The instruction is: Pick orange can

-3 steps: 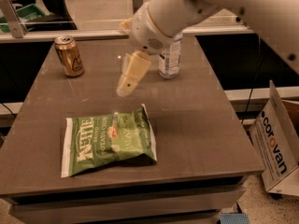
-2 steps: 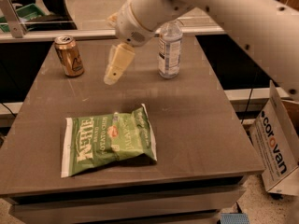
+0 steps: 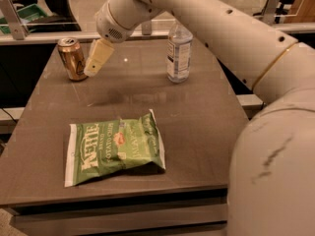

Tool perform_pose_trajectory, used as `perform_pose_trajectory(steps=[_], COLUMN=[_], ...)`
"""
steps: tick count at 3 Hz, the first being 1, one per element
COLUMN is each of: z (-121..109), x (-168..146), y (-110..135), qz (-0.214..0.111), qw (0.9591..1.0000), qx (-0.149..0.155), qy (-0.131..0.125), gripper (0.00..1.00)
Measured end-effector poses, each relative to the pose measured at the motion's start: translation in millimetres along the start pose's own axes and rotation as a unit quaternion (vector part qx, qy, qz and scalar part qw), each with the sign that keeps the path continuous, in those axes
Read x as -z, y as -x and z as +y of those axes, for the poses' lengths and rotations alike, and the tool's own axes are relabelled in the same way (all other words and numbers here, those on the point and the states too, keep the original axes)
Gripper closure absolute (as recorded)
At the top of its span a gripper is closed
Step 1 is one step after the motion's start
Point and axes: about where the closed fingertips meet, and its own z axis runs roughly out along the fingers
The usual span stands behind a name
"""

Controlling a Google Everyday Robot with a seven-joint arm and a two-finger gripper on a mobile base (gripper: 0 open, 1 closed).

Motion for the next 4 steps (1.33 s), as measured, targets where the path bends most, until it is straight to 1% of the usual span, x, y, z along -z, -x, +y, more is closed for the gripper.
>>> perform_pose_trajectory(steps=[1, 2, 3, 4], z=[-18.6, -25.6, -26.3, -20.7], x=[-30.3, -60.5, -82.8, -99.1], y=[3.3, 10.5, 16.2, 20.3], qz=[-0.009, -0.018, -0.027, -0.034], qw=[0.9996, 0.999, 0.9981, 0.997], qx=[-0.023, -0.039, -0.055, -0.069], qy=[-0.014, -0.015, -0.01, 0.004], gripper=[0.0, 0.0, 0.0, 0.18])
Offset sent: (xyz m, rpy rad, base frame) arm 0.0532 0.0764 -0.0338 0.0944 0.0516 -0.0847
